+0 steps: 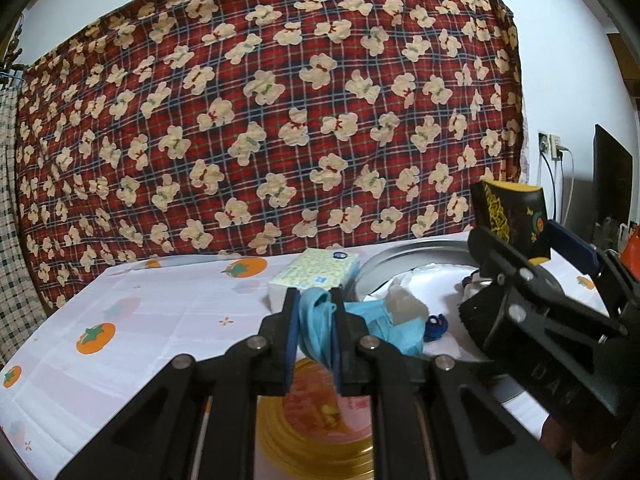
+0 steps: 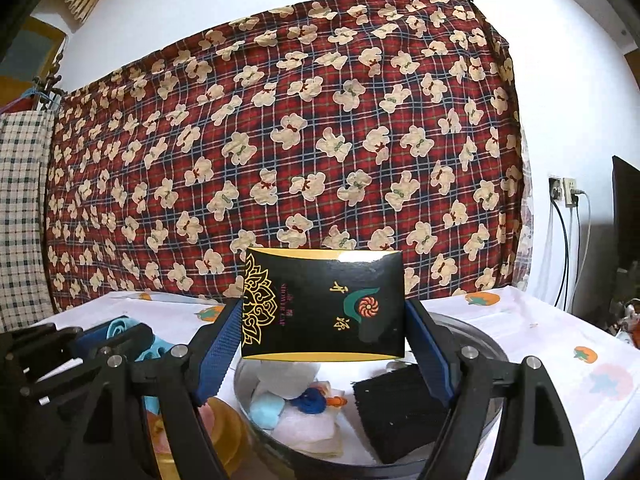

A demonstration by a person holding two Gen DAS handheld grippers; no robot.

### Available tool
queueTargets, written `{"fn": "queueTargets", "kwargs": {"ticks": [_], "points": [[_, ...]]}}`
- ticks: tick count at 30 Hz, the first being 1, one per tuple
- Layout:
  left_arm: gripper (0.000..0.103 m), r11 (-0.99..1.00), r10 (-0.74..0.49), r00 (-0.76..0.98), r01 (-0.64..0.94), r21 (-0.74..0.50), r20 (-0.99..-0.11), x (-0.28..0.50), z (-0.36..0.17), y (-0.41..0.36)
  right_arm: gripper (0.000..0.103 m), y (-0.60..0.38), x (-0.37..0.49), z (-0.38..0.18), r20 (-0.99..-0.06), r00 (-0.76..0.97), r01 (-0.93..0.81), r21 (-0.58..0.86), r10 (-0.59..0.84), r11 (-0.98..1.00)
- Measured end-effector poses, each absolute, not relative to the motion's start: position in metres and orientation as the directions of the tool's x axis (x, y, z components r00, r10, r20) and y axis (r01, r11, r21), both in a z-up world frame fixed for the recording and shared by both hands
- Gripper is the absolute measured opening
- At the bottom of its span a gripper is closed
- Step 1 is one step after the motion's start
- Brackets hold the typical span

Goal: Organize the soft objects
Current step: 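Lift and carry the teal cloth and black card box toward the silver tin, then open both grippers to drop the teal cloth and card box into the tin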

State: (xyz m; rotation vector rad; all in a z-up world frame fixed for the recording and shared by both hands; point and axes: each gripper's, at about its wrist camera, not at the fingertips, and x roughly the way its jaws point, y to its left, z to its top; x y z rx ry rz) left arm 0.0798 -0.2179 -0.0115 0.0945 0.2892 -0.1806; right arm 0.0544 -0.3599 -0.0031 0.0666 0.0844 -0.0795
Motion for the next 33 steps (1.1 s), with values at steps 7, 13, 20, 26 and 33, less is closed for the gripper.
{"fn": "queueTargets", "kwargs": {"ticks": [7,13,20,26,33], "points": [[0.012,0.97,-0.201,0.932,0.233,0.074,-0.302,0.083,-0.003,-0.231,0.081,-0.373,0.052,-0.003,-0.094,0.991,0.102,0.064,-0.095,0.993],[0.012,0.963,-0.216,0.921,0.256,0.088,-0.325,0.093,0.004,-0.245,0.081,-0.386,0.052,0.001,-0.096,0.99,0.114,0.066,-0.107,0.991],[0.012,0.956,-0.228,0.907,0.277,0.095,-0.353,0.098,0.006,-0.257,0.081,-0.404,0.053,0.004,-0.106,0.987,0.13,0.06,-0.123,0.99],[0.012,0.949,-0.248,0.877,0.305,0.076,-0.411,0.113,0.009,-0.268,0.081,-0.417,0.061,0.012,-0.141,0.983,0.126,0.044,-0.119,0.991],[0.012,0.939,-0.265,0.84,0.336,0.071,-0.473,0.131,0.011,-0.287,0.081,-0.435,0.085,0.018,-0.24,0.966,0.102,0.034,-0.091,0.994]]}}
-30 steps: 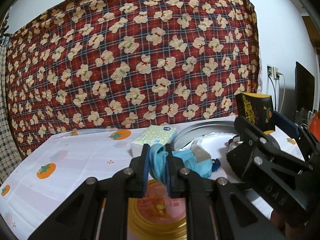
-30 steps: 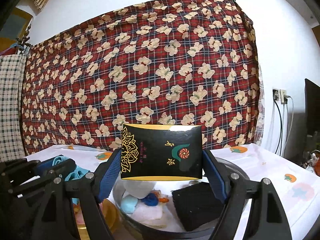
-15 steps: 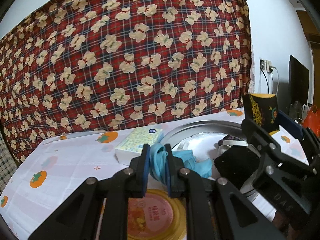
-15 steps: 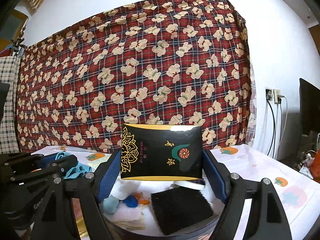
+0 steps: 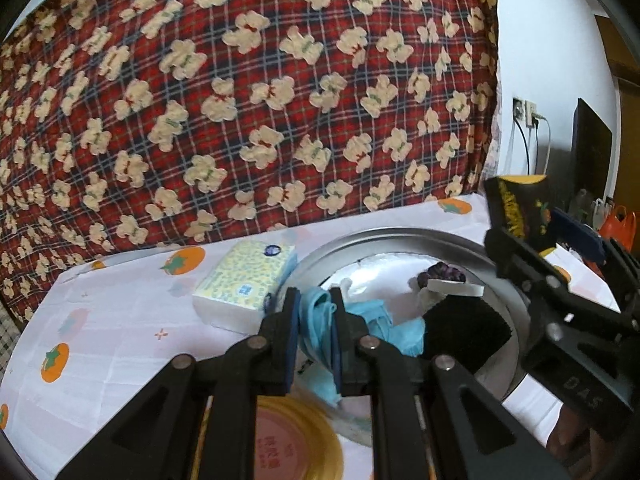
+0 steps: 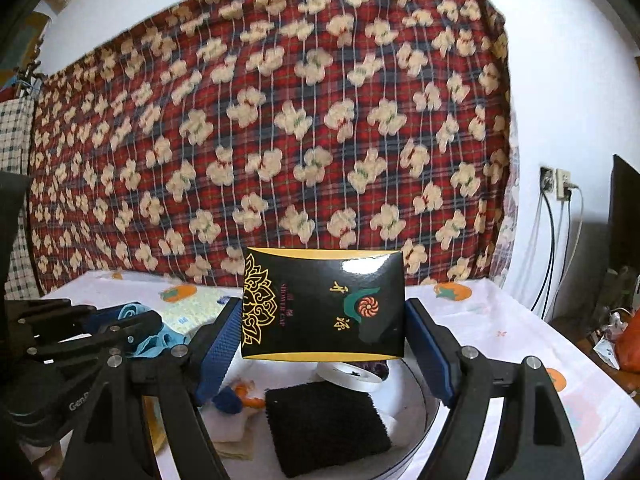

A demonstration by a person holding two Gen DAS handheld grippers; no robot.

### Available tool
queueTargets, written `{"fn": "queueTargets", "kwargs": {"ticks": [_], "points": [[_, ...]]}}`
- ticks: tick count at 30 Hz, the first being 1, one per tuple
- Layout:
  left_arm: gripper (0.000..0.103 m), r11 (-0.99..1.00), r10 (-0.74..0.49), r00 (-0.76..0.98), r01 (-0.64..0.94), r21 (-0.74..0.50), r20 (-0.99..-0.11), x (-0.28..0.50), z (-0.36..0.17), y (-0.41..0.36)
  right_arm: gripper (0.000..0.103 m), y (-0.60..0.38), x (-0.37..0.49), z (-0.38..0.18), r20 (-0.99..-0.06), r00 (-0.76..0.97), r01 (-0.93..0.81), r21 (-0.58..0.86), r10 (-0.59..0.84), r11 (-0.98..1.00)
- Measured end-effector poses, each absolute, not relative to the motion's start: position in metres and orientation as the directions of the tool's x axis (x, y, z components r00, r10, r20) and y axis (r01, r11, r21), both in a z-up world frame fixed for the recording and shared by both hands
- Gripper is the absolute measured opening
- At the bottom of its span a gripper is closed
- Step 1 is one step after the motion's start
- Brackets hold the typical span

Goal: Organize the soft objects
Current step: 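Open both grippers to drop the teal cloth and card box into the tin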

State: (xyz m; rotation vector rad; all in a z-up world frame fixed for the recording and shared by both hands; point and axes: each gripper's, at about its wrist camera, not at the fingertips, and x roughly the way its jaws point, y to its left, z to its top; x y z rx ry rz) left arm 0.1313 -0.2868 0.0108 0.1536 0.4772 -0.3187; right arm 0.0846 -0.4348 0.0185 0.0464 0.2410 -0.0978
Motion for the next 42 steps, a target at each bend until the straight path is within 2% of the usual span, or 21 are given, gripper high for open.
{"fn": "queueTargets", "kwargs": {"ticks": [11,22,24,32,34,35,36,42], "points": [[0.012,0.926,-0.273,0.77,0.372,0.058,-0.577,0.164,0.011,-0.313,0.081,-0.467,0.129,0.02,-0.424,0.903,0.093,0.048,-0.064,0.994],[0.012,0.922,-0.249,0.724,0.381,0.073,-0.643,0.184,-0.004,-0.333,0.081,-0.476,0.145,0.01,-0.503,0.863,0.085,0.042,-0.052,0.996],[0.017,0.919,-0.245,0.717,0.386,0.079,-0.653,0.185,-0.006,-0.336,0.081,-0.476,0.148,0.007,-0.519,0.854,0.076,0.043,-0.043,0.996],[0.018,0.91,-0.239,0.699,0.403,0.095,-0.674,0.186,-0.011,-0.344,0.081,-0.477,0.151,-0.004,-0.547,0.836,0.079,0.051,-0.038,0.996],[0.028,0.91,-0.24,0.699,0.404,0.095,-0.673,0.186,-0.011,-0.344,0.082,-0.477,0.151,-0.004,-0.548,0.836,0.081,0.055,-0.038,0.995],[0.042,0.911,-0.237,0.702,0.401,0.098,-0.672,0.186,-0.011,-0.344,0.083,-0.477,0.15,-0.005,-0.547,0.836,0.081,0.056,-0.037,0.995],[0.047,0.913,-0.229,0.708,0.394,0.105,-0.668,0.186,-0.011,-0.343,0.084,-0.477,0.15,-0.005,-0.545,0.837,0.087,0.054,-0.043,0.995],[0.059,0.912,-0.212,0.738,0.384,0.141,-0.641,0.18,-0.007,-0.34,0.088,-0.48,0.145,-0.003,-0.531,0.846,0.096,0.068,-0.046,0.993]]}}
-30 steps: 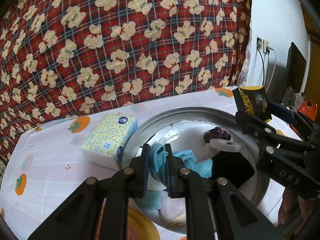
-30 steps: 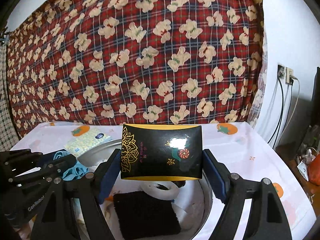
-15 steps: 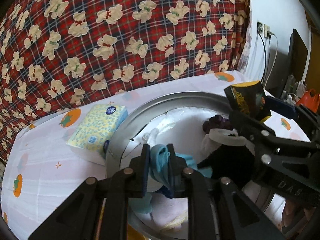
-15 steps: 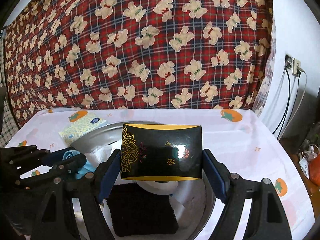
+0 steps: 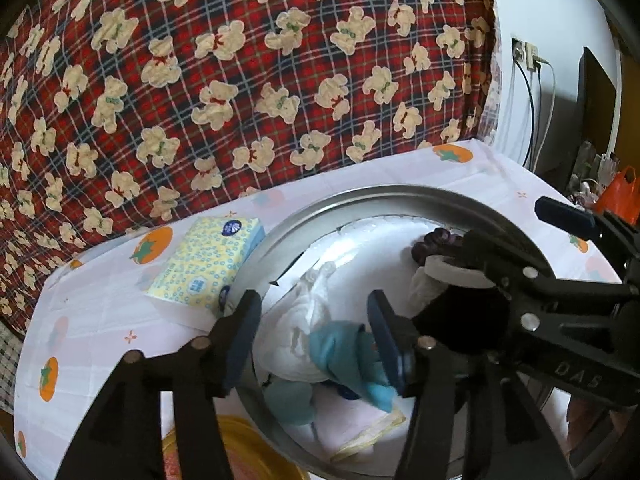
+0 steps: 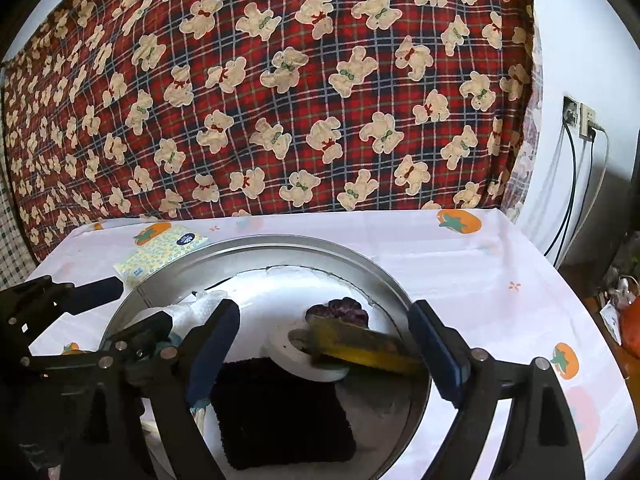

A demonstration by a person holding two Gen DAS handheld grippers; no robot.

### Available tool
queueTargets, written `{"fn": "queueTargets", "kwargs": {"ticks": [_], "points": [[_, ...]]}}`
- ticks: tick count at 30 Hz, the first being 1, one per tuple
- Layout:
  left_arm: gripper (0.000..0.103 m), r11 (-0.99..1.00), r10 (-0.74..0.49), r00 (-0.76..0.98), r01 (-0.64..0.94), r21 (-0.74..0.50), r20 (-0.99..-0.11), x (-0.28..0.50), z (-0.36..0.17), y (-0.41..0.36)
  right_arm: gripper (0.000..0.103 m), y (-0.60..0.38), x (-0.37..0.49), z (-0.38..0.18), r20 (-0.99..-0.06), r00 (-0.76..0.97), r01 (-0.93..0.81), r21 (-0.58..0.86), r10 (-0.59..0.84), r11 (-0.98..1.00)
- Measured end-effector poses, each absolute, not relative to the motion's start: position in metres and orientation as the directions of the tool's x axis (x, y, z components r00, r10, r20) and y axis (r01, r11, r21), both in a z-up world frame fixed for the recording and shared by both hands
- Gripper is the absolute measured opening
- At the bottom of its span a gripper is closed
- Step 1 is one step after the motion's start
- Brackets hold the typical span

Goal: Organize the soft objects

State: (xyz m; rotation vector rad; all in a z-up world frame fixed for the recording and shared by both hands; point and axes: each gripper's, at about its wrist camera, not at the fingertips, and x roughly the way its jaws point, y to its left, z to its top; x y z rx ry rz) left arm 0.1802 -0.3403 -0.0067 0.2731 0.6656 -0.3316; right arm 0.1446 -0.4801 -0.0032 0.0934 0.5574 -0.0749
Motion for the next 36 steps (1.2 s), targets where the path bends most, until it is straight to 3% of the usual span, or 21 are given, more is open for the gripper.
{"fn": "queueTargets", "kwargs": {"ticks": [7,13,21,27,36], "points": [[0.069,0.913,-0.213,0.745,0.382,0.143,-0.632,0.175,-0.006,-0.337,0.088,-0.476,0.138,-0.001,-0.521,0.852,0.094,0.073,-0.042,0.993],[0.071,0.918,-0.214,0.754,0.373,0.137,-0.621,0.168,-0.004,-0.332,0.088,-0.474,0.127,0.001,-0.501,0.865,0.092,0.091,-0.034,0.992],[0.1,0.926,-0.203,0.817,0.34,0.166,-0.539,0.135,0.01,-0.318,0.088,-0.471,0.085,0.01,-0.429,0.903,0.095,0.119,-0.035,0.988],[0.102,0.934,-0.2,0.865,0.311,0.178,-0.461,0.104,0.017,-0.303,0.089,-0.455,0.05,0.019,-0.364,0.929,0.104,0.097,-0.062,0.99],[0.102,0.936,-0.193,0.886,0.295,0.191,-0.421,0.076,0.011,-0.288,0.091,-0.426,0.01,0.024,-0.286,0.955,0.101,0.061,-0.079,0.993]]}}
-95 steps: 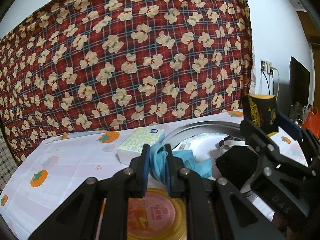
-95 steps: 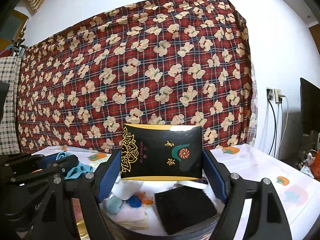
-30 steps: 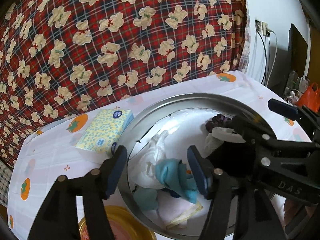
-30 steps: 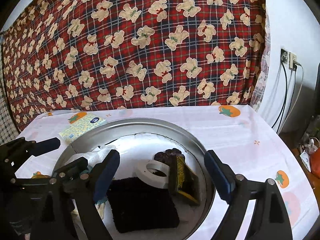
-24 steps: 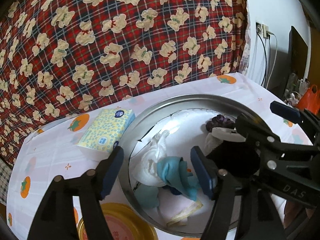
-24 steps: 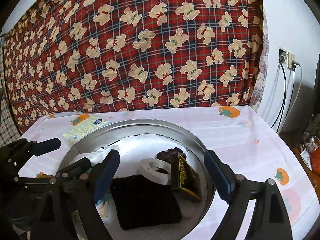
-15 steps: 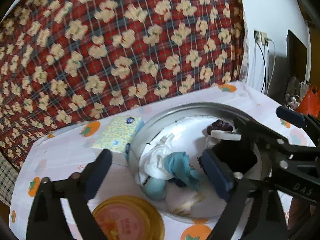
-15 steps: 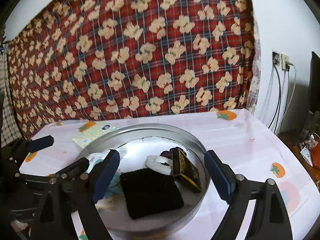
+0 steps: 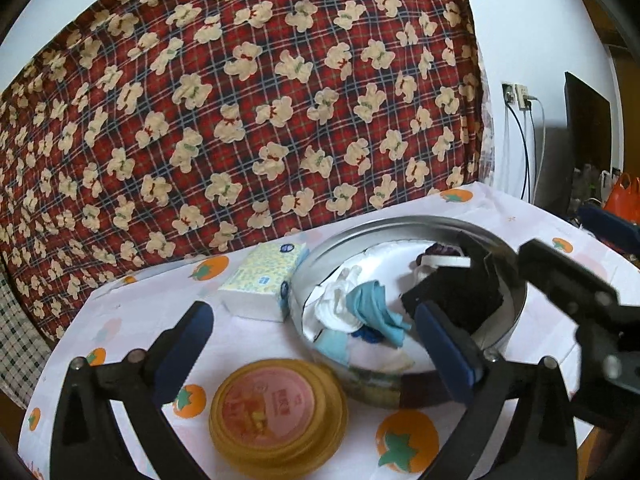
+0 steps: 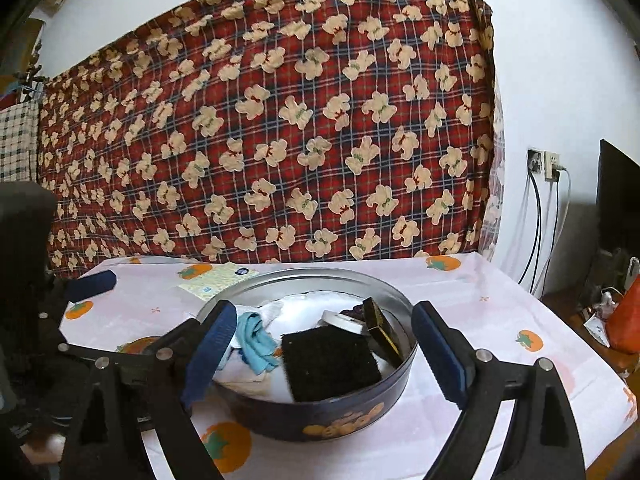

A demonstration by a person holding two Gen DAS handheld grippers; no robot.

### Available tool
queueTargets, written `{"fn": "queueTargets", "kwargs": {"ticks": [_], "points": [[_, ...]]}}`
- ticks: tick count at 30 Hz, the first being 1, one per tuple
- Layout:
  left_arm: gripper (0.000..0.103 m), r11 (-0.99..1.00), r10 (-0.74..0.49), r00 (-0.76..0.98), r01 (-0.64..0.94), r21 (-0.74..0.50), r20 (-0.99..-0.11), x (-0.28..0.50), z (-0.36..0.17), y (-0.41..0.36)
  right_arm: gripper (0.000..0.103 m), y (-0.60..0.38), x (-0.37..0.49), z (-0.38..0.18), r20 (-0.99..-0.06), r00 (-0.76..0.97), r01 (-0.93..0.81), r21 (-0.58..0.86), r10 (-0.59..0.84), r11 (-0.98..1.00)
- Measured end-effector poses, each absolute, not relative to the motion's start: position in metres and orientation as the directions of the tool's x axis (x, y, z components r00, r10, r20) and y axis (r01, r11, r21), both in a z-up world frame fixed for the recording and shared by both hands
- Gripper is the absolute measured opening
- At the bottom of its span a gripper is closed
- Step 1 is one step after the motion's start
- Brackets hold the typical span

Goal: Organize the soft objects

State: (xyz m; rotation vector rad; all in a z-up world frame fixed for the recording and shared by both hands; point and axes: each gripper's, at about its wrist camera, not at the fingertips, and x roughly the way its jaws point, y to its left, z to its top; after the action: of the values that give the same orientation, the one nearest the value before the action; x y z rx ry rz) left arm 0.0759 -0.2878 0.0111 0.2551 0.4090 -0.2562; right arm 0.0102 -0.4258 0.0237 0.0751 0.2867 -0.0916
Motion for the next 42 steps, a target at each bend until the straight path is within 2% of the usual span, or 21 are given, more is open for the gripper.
{"fn": "queueTargets", "kwargs": {"ticks": [12,19,42], "points": [[0.102,0.953,-0.208,0.865,0.284,0.105,-0.456,0.069,-0.004,-0.254,0.092,-0.4,-0.015,0.019,-0.241,0.966,0.104,0.046,-0.09,0.994],[0.102,0.955,-0.231,0.868,0.29,0.07,-0.439,0.062,-0.001,-0.244,0.092,-0.395,-0.025,0.02,-0.211,0.972,0.112,0.047,-0.1,0.993],[0.102,0.953,-0.247,0.86,0.298,0.048,-0.446,0.059,0.003,-0.243,0.093,-0.393,-0.033,0.027,-0.174,0.98,0.109,0.068,-0.096,0.992]]}}
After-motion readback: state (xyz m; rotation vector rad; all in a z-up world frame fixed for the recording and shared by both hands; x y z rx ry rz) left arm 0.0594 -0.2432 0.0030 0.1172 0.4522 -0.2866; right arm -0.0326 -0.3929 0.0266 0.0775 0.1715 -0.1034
